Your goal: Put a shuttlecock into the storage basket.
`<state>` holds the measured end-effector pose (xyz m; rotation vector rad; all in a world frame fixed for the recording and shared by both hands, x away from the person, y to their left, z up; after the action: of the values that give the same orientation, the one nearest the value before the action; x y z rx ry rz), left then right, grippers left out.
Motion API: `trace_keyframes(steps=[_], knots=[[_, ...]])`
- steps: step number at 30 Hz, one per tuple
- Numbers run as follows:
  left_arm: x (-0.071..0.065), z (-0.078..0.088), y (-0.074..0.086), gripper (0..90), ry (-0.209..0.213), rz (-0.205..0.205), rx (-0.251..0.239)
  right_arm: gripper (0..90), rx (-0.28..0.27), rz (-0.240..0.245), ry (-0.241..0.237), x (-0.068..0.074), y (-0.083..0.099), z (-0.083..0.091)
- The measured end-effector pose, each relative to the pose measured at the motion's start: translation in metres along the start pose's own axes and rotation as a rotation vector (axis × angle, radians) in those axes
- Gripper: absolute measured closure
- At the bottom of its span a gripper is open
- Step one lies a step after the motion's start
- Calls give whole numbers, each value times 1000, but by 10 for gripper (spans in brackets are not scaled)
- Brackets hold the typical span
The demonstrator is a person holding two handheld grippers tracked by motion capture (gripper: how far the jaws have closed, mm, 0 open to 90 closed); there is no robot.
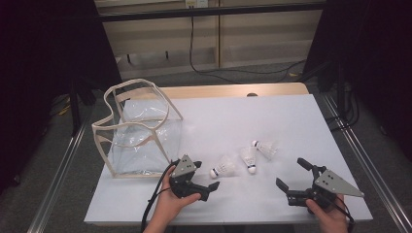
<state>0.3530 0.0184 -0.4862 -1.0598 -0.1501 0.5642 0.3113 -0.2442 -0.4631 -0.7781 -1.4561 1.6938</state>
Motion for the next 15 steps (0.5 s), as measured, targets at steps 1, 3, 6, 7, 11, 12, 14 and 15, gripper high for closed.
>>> trace_keyframes(steps=[1,3,6,7,11,12,14,15], knots=[[0,-1,0,58,-1,-4,4,9,-1,1,0,0,0,0],[0,-3,0,58,1,-5,10,9,0,0,0,0,0,0],[0,-5,-1,61,-1,3,8,9,-1,1,-1,0,0,0],[0,-6,-1,61,-3,2,13,9,-1,1,-1,0,0,0],[1,-9,-2,71,-2,18,16,9,1,0,0,0,0,0],[1,-10,-1,71,-2,15,21,9,1,0,0,0,0,0],[2,-11,-1,79,-9,17,34,9,2,-1,-1,0,0,0],[2,-11,-1,79,-7,18,35,9,0,-1,0,0,0,0]])
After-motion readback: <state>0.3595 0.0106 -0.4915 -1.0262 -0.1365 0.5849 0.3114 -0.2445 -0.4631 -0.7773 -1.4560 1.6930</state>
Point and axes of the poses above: each handheld gripper's, and its own axes: z roughly backward along the jaws, y roughly out of its underside, x roughly to its left, the point moved 9 cm from there along -z, roughly forward along the jaws
